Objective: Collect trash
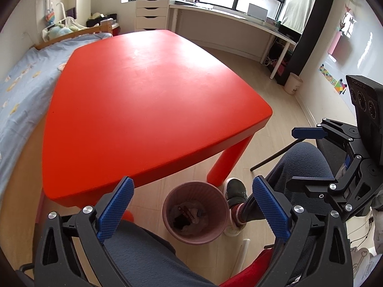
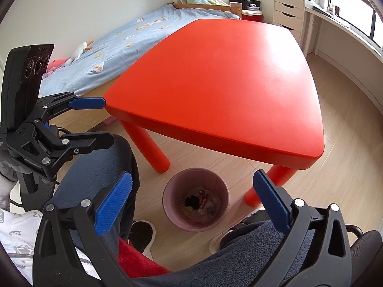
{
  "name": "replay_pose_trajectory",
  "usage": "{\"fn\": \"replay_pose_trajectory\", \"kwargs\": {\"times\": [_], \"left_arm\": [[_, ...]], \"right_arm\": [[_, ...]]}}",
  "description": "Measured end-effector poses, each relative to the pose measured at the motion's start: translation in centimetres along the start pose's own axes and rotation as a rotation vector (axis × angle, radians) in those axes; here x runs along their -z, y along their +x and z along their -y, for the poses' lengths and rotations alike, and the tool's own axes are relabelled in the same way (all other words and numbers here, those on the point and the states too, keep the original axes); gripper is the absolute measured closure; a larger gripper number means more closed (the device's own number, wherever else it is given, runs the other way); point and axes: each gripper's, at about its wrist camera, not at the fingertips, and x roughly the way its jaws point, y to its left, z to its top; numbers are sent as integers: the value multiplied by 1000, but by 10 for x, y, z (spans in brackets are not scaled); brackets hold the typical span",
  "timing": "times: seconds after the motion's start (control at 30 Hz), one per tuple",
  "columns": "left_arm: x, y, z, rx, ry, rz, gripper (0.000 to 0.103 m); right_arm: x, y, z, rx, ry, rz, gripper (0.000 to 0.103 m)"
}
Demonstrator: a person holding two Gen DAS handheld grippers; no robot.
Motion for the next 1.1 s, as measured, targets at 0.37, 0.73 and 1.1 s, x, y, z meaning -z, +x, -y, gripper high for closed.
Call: {"fn": "replay_pose_trajectory", "kwargs": {"times": [0.37,0.73,1.1], "left_arm": [[-5,-4,-8,7,-30,0,8],[-40,-7,-24,-49,-24,59,8],[-68,-7,-42,-96,-49,87,6]], "right_arm": [[-11,1,-2,25,15,3,3],[-63,-9,6,74,1,93,3],[-108,-15,17,83,-3,161,3]]}}
